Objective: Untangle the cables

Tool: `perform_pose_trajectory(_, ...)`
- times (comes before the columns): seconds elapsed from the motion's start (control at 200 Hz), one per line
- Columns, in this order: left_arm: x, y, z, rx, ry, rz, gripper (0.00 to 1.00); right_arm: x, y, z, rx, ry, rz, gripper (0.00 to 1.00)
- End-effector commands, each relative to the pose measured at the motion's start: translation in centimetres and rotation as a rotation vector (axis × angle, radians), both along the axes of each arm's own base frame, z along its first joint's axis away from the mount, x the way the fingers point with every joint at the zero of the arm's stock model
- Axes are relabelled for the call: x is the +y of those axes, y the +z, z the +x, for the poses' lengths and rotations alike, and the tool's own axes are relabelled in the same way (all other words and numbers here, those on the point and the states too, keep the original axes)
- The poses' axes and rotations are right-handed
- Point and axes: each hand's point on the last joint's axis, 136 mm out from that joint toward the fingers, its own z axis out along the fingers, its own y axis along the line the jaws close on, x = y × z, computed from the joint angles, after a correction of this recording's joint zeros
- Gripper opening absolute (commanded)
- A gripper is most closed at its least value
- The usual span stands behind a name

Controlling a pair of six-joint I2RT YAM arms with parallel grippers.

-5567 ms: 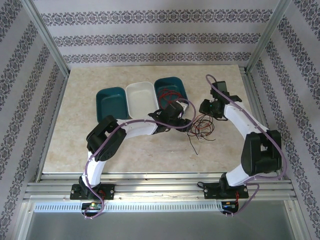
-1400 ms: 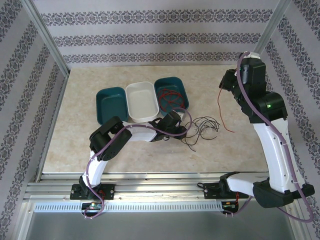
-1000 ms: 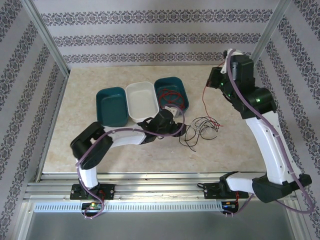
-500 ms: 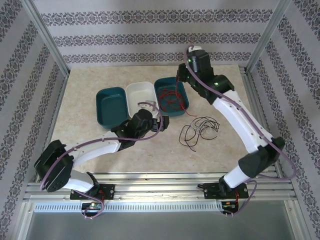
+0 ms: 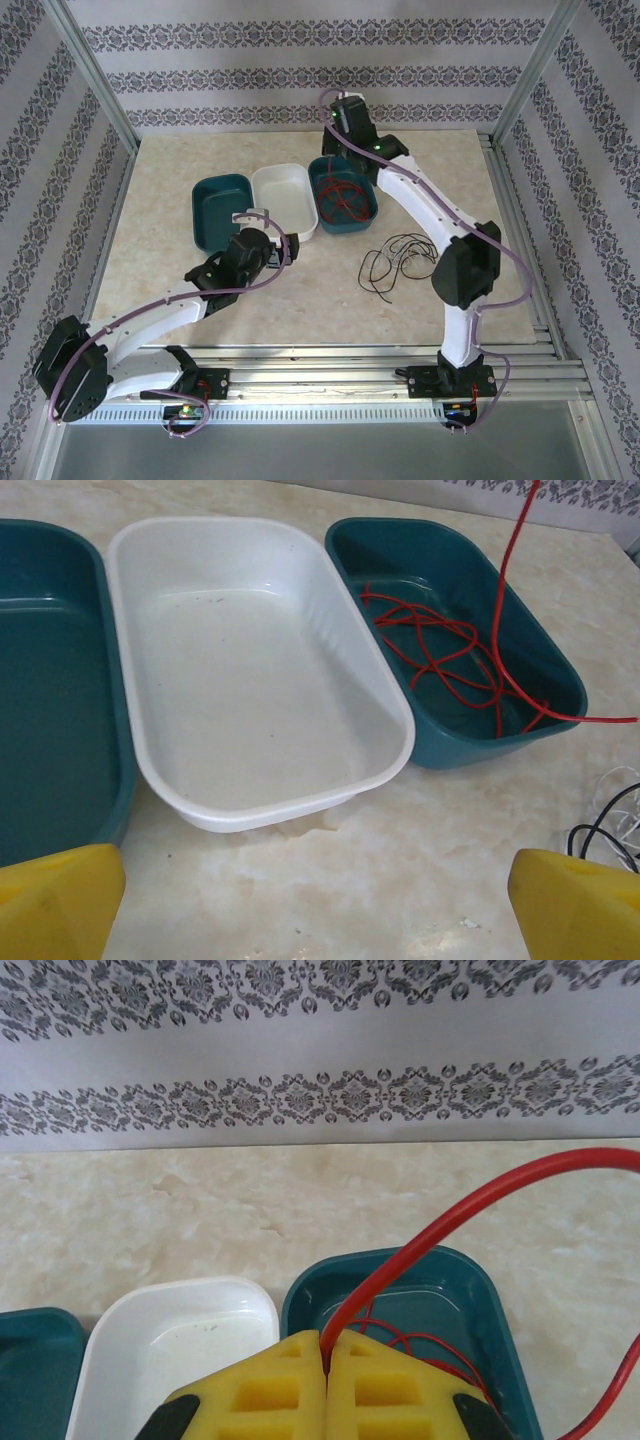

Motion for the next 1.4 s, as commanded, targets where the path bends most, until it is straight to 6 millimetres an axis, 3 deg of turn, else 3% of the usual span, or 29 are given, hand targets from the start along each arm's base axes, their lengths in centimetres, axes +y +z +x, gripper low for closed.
perform_pose_trajectory(0.0,1.2,-0.2,0.0,0.006,0.026,0.02,0.99,0.8,-1.3,1.1,0.019,-0.024,-0.013,0.0)
perform_pose_trajectory(0.16,1.3,-0.5,0.2,0.019,0.028,0.014,0.99,0.1,-4.8,1.1,0.165,-0.125,-0.008,0.0)
perform_pose_trajectory(0.43,0.8,-1.2,0.6,0.046,0.01,0.0,1.0,-0.4,-9.9,-0.7,0.364,-0.194,-0.016,0.0)
perform_pose_trajectory(0.655,-0.1,-2.0,0.8,0.073,-0.008,-0.023,1.0,-0.4,-13.5,-3.3,0.492,-0.187,-0.007,0.0)
perform_pose_trajectory(0.864,-0.5,-2.2,1.0,0.083,-0.018,-0.035,1.0,-0.4,-16.8,-4.4,0.577,-0.162,-0.027,0.0)
perform_pose_trajectory(1.184,-0.6,-1.8,0.9,0.075,-0.025,-0.046,1.0,-0.4,-19.3,-1.8,0.587,-0.131,-0.132,0.0)
perform_pose_trajectory(1.284,-0.6,-1.8,0.9,0.074,-0.025,-0.047,1.0,-0.5,-19.7,-0.7,0.576,-0.119,-0.16,0.09)
perform_pose_trajectory(1.394,-0.5,-1.8,0.8,0.075,-0.024,-0.045,1.0,-0.5,-18.3,0.3,0.537,-0.105,-0.163,0.2)
